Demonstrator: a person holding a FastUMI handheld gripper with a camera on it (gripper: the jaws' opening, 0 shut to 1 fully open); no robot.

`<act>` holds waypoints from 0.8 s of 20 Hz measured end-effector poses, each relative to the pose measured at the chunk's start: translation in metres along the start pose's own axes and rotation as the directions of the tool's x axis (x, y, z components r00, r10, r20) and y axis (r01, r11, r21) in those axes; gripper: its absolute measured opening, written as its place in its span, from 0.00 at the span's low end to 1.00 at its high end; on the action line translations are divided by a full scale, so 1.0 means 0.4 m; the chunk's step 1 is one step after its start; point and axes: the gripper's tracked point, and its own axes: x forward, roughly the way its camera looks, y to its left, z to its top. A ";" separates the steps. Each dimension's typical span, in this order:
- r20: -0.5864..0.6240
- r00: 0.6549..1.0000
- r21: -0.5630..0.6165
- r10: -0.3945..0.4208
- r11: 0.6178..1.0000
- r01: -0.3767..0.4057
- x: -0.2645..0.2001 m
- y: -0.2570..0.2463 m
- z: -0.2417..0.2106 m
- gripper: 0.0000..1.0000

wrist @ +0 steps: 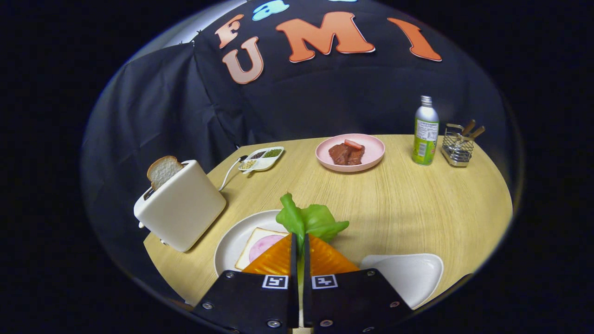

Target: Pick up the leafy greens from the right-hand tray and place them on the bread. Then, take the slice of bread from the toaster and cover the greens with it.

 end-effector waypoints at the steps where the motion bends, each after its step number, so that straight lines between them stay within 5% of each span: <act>1: -0.007 1.000 -0.004 0.016 1.000 -0.016 0.009 0.018 -0.003 0.04; 12: -0.108 0.993 -0.013 0.044 0.999 -0.045 0.098 0.089 -0.070 0.04; 16: -0.149 0.988 -0.018 0.041 0.999 -0.044 0.102 0.103 -0.096 0.22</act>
